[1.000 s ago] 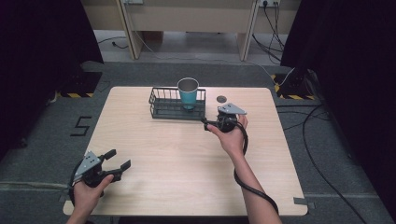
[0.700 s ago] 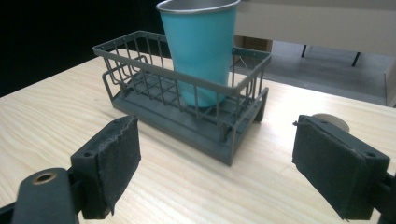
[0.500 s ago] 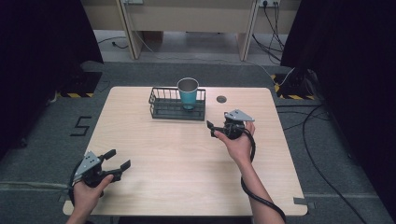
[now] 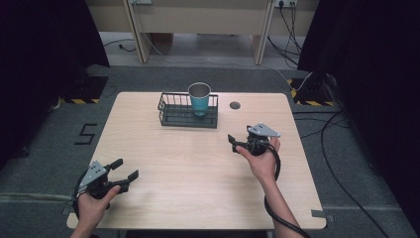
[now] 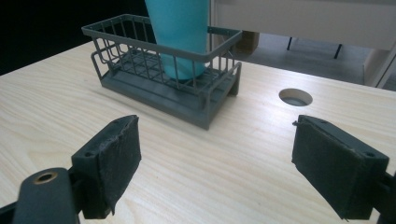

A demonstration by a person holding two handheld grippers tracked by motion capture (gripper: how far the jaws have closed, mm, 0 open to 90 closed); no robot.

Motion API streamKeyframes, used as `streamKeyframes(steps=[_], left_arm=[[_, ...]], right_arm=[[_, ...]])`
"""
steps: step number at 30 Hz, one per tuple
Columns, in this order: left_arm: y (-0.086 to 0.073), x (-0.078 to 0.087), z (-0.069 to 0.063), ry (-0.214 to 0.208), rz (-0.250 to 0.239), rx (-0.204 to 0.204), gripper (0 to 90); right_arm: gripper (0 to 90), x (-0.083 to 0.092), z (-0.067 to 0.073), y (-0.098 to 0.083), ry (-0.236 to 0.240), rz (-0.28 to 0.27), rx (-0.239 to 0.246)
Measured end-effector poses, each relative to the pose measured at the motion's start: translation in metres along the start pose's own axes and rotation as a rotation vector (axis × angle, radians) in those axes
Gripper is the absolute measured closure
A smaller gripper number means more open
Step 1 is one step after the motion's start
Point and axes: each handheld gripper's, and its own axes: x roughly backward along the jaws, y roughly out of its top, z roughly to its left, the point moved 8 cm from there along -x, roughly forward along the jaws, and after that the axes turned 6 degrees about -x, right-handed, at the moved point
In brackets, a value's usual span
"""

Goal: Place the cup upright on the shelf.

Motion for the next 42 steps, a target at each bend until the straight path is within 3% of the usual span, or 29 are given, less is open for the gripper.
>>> streamKeyframes(steps=[26,42], left_arm=[[-0.001,0.0,0.0,0.002,0.004,-0.001,17.1],[-0.001,-0.001,0.001,0.007,0.005,0.002,17.1]], right_arm=[[16.6,0.042,-0.024,-0.035,-0.06,0.003,-0.039],[17.0,0.076,-0.035,-0.07,-0.108,-0.018,-0.05]])
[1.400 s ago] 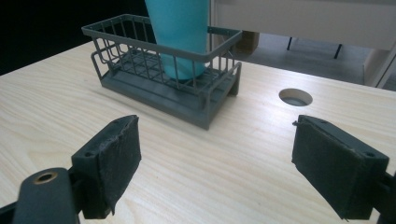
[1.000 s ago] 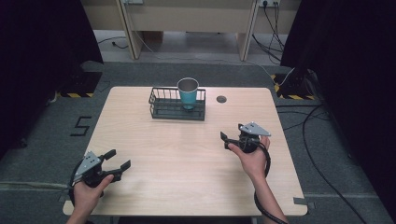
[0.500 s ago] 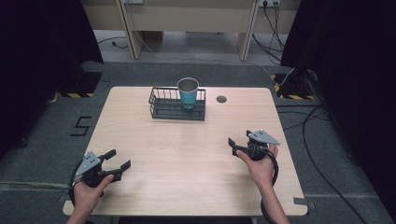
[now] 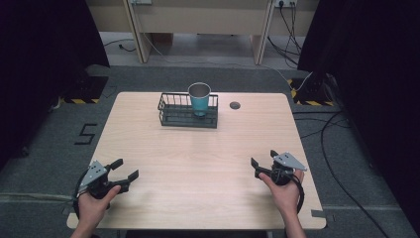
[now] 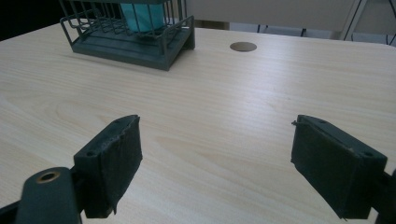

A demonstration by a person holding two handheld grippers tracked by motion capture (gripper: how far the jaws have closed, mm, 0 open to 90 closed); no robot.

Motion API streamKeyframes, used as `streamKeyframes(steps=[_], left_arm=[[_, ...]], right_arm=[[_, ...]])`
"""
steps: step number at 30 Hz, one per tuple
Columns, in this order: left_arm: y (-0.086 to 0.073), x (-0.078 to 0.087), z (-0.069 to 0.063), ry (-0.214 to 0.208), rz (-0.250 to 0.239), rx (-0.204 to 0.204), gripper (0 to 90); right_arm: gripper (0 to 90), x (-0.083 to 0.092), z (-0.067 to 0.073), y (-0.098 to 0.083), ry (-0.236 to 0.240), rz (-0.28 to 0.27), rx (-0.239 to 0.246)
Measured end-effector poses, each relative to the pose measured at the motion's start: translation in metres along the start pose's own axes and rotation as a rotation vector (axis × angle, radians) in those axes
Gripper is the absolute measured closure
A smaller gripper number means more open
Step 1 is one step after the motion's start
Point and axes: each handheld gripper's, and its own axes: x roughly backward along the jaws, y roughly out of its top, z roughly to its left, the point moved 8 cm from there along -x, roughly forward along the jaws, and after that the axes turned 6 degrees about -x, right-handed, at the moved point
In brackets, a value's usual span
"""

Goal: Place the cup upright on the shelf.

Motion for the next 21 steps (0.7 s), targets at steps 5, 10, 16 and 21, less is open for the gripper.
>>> streamKeyframes(steps=[5,10,16,21], left_arm=[[0.0,0.0,0.0,0.002,0.001,0.003,17.1],[0.0,-0.001,0.0,-0.002,0.0,0.004,17.1],[0.0,-0.001,-0.001,-0.011,0.002,0.0,17.1],[0.0,-0.001,-0.001,-0.011,0.001,-0.001,17.1]], right_arm=[[17.2,0.003,-0.001,-0.006,-0.006,-0.009,0.0],[17.2,0.005,0.0,-0.01,-0.009,-0.019,-0.001],[17.1,0.006,-0.001,-0.012,-0.018,-0.033,-0.002],[17.0,0.004,0.0,-0.015,-0.016,-0.026,-0.007]])
